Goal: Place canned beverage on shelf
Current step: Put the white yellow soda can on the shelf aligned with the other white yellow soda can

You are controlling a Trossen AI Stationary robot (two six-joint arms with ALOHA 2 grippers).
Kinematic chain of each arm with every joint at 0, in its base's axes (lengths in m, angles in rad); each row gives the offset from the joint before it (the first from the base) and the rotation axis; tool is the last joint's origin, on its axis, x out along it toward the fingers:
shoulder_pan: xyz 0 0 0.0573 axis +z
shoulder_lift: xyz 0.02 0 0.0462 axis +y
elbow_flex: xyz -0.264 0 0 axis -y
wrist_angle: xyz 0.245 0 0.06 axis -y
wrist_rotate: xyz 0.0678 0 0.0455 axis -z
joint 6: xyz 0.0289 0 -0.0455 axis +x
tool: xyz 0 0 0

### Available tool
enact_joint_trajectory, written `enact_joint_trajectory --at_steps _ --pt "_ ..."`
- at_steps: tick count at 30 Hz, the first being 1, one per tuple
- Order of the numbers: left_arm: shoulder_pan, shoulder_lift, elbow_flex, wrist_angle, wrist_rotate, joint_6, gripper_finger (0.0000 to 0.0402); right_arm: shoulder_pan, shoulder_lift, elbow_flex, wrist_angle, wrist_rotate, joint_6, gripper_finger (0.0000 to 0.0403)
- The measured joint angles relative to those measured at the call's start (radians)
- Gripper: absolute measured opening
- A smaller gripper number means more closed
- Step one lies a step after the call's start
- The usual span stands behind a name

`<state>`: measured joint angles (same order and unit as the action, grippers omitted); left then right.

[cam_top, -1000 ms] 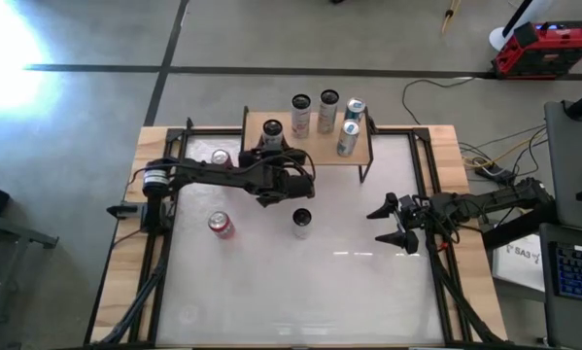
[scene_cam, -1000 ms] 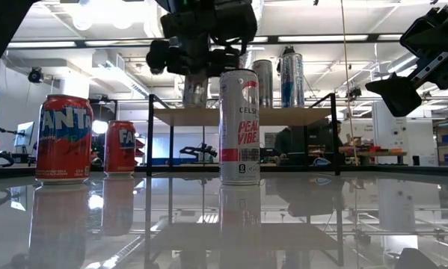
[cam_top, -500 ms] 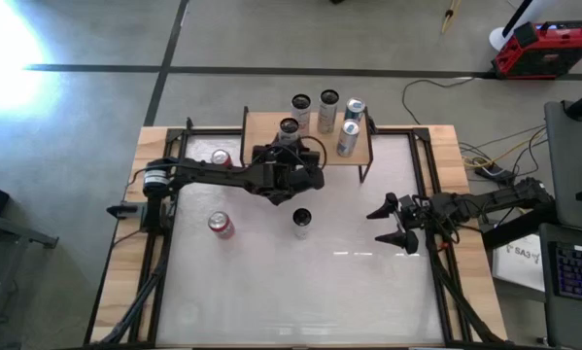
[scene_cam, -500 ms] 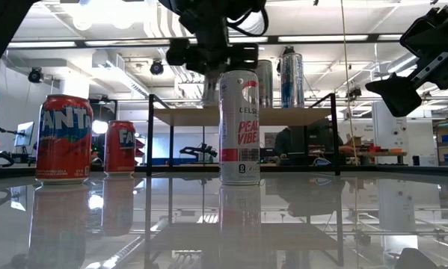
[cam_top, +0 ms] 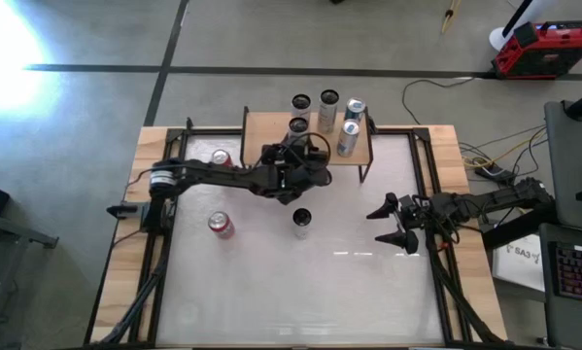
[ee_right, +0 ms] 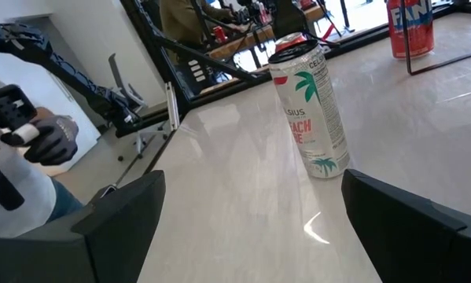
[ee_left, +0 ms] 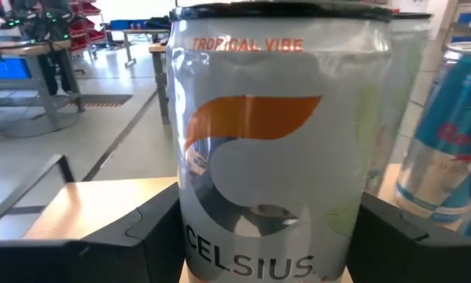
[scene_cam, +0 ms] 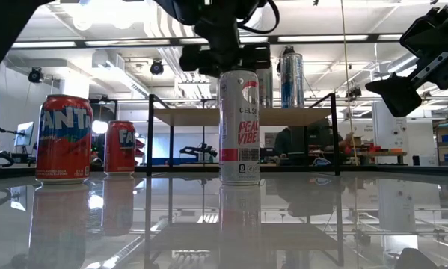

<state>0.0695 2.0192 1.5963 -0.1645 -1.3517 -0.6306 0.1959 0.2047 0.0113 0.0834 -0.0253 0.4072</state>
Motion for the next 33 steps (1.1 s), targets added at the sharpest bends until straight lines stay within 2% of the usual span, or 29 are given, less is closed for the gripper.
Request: enact_joint_trajectory --at_steps 7,10,19,22,33 --pt "0.000 0.024 0.000 0.210 0.054 0.194 0.0247 0.000 0.000 0.000 0.000 0.000 0.000 0.0370" --pt "0.000 0.027 0.000 0.252 0.092 0.231 0.0247 0.000 0.000 0.000 0.000 0.000 0.000 0.0370" --pt "0.011 0.076 0.065 0.262 0.138 0.246 0.0247 0.000 0.000 0.000 0.000 0.000 0.000 0.0370" --pt "0.017 0.103 0.107 0.263 0.165 0.277 0.0247 0.000 0.000 0.000 0.000 0.000 0.000 0.0370" --pt "0.026 0.211 0.290 0.210 0.166 0.312 0.0248 0.000 0.000 0.000 -0.003 0.000 0.000 0.0370"
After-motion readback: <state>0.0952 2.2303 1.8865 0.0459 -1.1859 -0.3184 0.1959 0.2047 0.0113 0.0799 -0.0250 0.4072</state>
